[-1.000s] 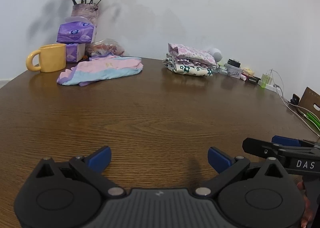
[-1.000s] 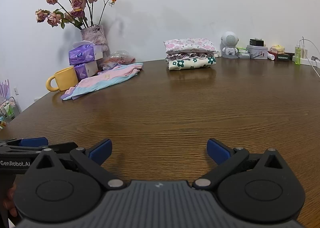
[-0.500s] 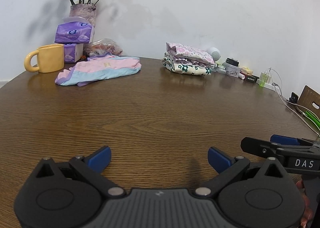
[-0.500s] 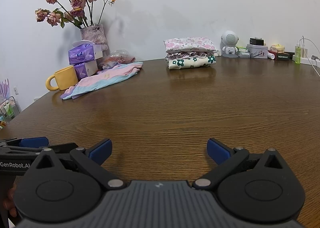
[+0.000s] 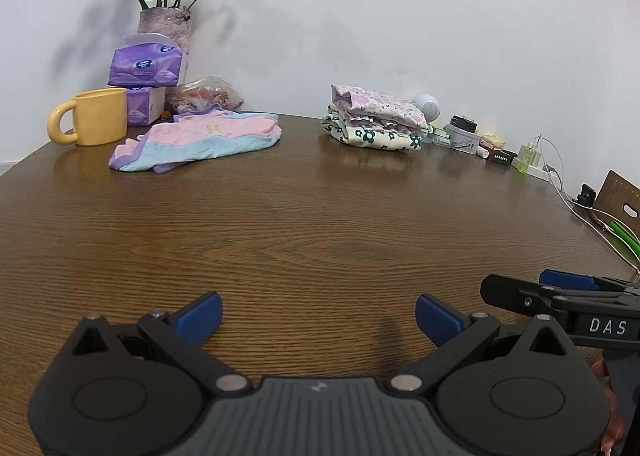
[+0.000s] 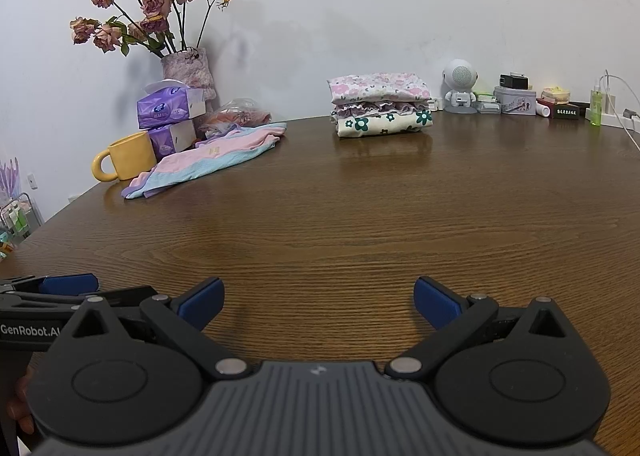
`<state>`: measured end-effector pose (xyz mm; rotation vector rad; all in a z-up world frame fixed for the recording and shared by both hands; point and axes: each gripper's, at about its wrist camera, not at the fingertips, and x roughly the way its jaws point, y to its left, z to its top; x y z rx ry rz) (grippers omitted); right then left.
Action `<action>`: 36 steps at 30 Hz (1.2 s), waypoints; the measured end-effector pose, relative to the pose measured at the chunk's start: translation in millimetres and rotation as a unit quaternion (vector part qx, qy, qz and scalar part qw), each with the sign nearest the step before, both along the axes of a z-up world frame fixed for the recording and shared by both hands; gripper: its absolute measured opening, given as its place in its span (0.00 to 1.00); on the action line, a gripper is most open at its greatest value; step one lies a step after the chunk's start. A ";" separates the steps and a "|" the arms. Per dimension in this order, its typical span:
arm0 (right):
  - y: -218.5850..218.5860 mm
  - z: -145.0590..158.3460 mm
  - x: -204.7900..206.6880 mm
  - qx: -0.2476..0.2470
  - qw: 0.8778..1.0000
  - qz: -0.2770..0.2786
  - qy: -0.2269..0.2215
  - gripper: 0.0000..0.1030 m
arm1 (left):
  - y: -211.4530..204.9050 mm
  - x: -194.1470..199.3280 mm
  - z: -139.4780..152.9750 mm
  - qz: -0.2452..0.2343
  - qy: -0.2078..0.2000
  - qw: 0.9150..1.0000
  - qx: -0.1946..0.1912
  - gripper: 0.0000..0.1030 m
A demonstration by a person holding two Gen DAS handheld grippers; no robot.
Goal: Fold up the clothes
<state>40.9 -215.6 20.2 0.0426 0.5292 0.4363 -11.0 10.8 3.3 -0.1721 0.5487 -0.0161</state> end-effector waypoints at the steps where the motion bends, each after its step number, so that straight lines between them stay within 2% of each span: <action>1: -0.1 0.0 0.0 0.000 1.000 0.000 0.000 1.00 | -0.1 0.0 0.0 0.000 0.000 1.000 0.000 1.00; 36: -0.4 0.0 0.9 -0.002 1.000 0.002 0.005 1.00 | 0.4 0.2 -0.7 0.000 0.000 1.000 0.001 1.00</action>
